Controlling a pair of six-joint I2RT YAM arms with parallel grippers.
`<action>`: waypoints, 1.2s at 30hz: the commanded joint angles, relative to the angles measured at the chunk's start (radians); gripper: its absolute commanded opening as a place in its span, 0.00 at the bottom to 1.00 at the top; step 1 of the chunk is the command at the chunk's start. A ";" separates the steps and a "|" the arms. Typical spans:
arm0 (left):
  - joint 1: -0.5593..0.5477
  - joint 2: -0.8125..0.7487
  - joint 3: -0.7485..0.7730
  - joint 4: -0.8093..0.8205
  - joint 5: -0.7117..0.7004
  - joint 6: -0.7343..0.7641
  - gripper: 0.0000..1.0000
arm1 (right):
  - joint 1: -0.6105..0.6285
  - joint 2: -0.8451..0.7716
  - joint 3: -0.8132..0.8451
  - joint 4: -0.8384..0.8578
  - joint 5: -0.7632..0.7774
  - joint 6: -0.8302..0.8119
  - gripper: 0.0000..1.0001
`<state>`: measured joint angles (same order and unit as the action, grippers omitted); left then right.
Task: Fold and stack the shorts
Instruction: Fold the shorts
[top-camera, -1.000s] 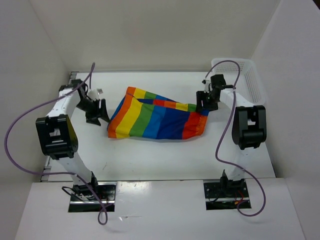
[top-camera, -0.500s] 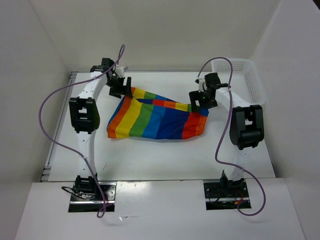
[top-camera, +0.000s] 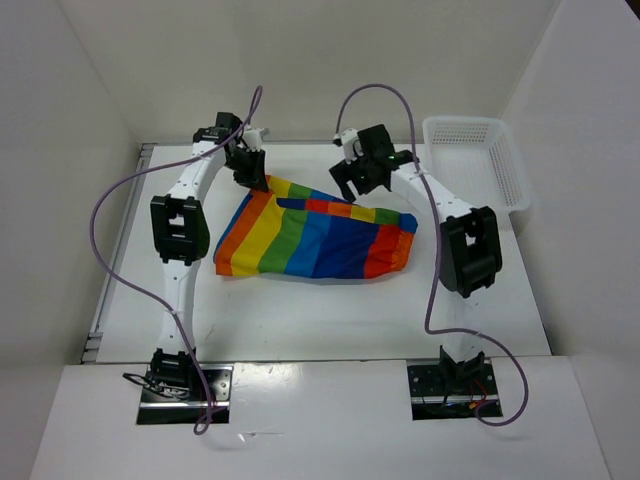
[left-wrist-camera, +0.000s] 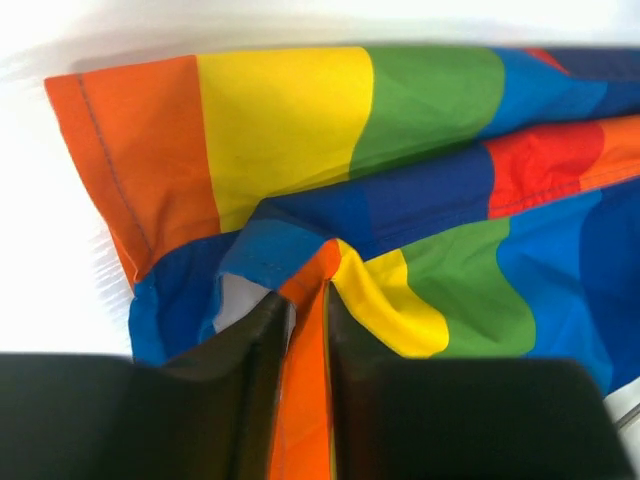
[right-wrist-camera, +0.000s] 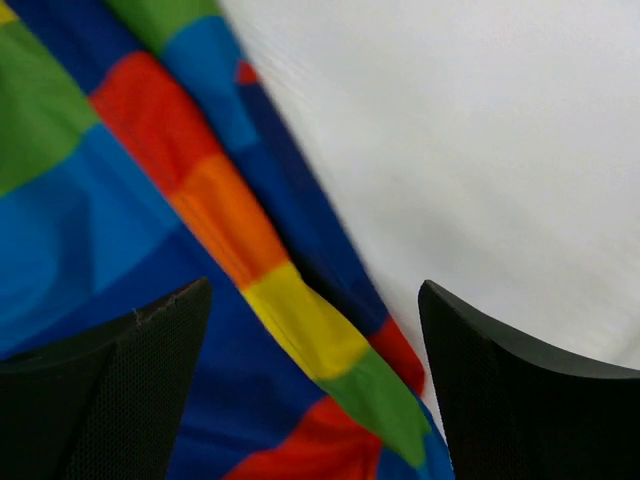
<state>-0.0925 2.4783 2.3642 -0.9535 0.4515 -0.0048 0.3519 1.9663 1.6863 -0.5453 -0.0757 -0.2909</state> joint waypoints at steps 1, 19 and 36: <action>-0.007 0.002 0.044 -0.013 0.064 0.005 0.24 | 0.058 0.072 0.065 0.013 -0.038 -0.069 0.88; 0.002 -0.041 0.089 -0.004 -0.016 0.005 0.00 | 0.124 0.316 0.242 0.013 -0.066 -0.082 0.36; 0.011 -0.102 0.067 -0.004 -0.036 0.005 0.00 | 0.124 0.201 0.139 0.013 -0.032 -0.109 0.41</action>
<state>-0.0933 2.4481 2.4107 -0.9649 0.4080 -0.0040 0.4644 2.2547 1.8431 -0.5453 -0.1165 -0.3847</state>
